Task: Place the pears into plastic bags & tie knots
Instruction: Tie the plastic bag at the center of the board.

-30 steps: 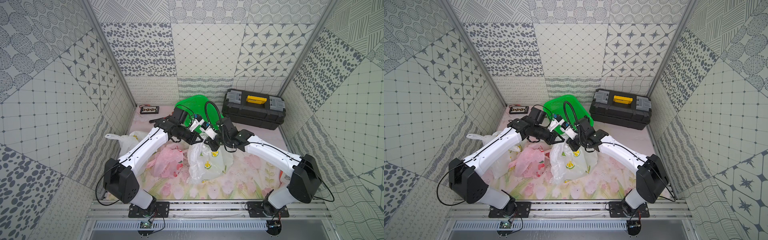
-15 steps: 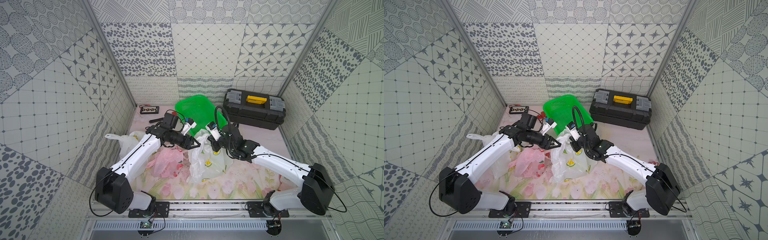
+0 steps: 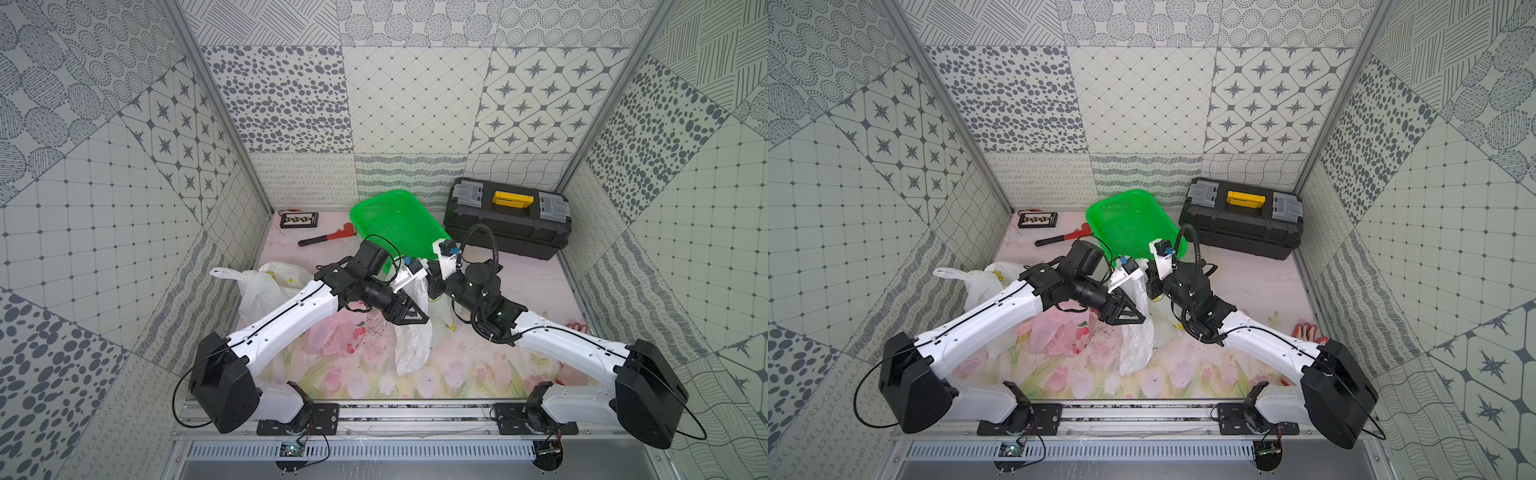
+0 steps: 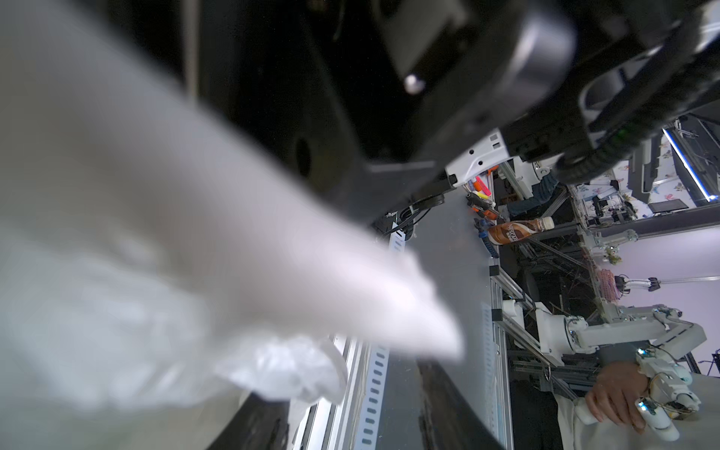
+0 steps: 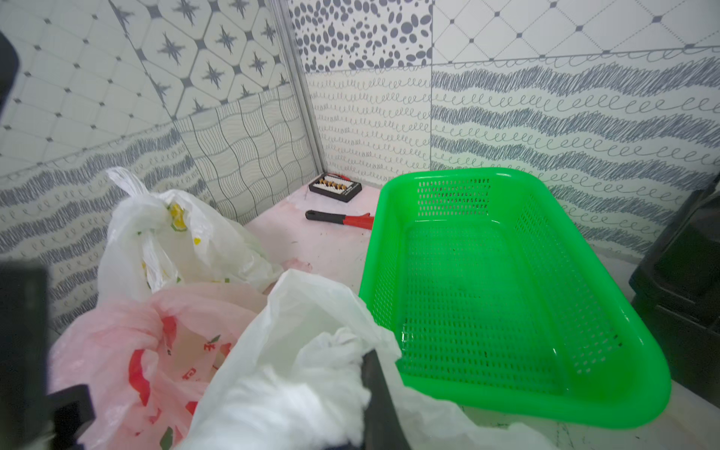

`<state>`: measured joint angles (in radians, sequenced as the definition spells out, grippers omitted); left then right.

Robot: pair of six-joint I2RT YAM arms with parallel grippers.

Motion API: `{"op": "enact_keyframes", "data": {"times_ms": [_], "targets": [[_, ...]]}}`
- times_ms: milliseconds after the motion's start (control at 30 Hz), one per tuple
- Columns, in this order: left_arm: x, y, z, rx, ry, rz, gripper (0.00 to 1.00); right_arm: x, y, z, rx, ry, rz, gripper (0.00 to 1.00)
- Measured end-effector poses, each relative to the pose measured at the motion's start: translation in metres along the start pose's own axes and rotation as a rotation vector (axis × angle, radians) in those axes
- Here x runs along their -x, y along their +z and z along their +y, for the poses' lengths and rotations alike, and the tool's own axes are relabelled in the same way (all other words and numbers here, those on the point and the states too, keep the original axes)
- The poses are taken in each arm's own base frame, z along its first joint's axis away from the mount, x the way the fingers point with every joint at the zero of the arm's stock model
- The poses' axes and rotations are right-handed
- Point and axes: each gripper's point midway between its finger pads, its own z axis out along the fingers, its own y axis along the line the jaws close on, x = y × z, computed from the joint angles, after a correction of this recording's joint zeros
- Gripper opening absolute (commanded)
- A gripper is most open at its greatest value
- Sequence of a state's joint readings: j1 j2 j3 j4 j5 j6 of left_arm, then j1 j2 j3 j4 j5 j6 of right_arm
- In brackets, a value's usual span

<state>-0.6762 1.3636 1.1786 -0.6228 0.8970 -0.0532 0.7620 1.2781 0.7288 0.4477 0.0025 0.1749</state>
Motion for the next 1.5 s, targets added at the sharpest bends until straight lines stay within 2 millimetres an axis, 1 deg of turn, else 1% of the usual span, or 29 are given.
{"op": "enact_keyframes", "data": {"times_ms": [67, 133, 233, 267, 333, 400, 533, 600, 633, 733, 833, 900, 1000, 1133, 1267, 1367, 1500], "targets": [[0.010, -0.018, -0.003, 0.020, -0.001, -0.051, 0.51, -0.003, -0.002, 0.002, 0.020, 0.023, -0.018, 0.00], [0.021, -0.040, -0.006, 0.048, 0.014, -0.117, 0.52, -0.004, -0.003, 0.004, 0.035, 0.037, -0.032, 0.00], [0.037, -0.073, -0.008, 0.098, 0.040, -0.212, 0.51, 0.001, -0.005, 0.007, 0.057, 0.044, -0.069, 0.00], [0.041, -0.080, -0.006, 0.113, 0.042, -0.233, 0.51, 0.004, -0.006, 0.008, 0.060, 0.044, -0.081, 0.00], [0.050, -0.092, 0.003, 0.155, 0.035, -0.269, 0.52, 0.011, -0.006, 0.010, 0.069, 0.044, -0.109, 0.00], [0.059, -0.097, 0.016, 0.193, 0.011, -0.285, 0.52, 0.017, -0.007, 0.011, 0.078, 0.043, -0.135, 0.00], [0.078, -0.093, 0.047, 0.259, -0.035, -0.291, 0.52, 0.026, -0.009, 0.011, 0.076, 0.050, -0.171, 0.00], [0.082, -0.084, 0.055, 0.266, -0.034, -0.286, 0.51, 0.029, -0.009, 0.010, 0.069, 0.054, -0.187, 0.00], [0.083, -0.075, 0.059, 0.261, -0.031, -0.276, 0.50, 0.031, -0.010, 0.009, 0.066, 0.057, -0.195, 0.00], [0.076, -0.048, 0.064, 0.235, -0.038, -0.237, 0.47, 0.036, -0.010, 0.007, 0.053, 0.072, -0.220, 0.00], [0.062, -0.019, 0.066, 0.202, -0.052, -0.190, 0.44, 0.036, -0.007, 0.003, 0.047, 0.101, -0.232, 0.00], [0.055, -0.005, 0.064, 0.186, -0.057, -0.174, 0.44, 0.033, -0.003, 0.002, 0.057, 0.124, -0.228, 0.00], [0.050, 0.004, 0.065, 0.188, -0.059, -0.174, 0.44, 0.032, -0.001, 0.004, 0.091, 0.171, -0.226, 0.00], [0.052, 0.002, 0.063, 0.199, -0.047, -0.198, 0.45, 0.038, -0.002, 0.007, 0.147, 0.242, -0.238, 0.00], [0.055, -0.008, 0.053, 0.205, -0.023, -0.224, 0.46, 0.049, -0.006, 0.006, 0.178, 0.293, -0.274, 0.00], [0.057, -0.025, 0.043, 0.217, -0.002, -0.251, 0.45, 0.049, -0.009, 0.004, 0.183, 0.304, -0.278, 0.00], [0.061, -0.057, 0.039, 0.257, 0.006, -0.309, 0.44, 0.049, -0.013, 0.006, 0.191, 0.302, -0.274, 0.00]]}}
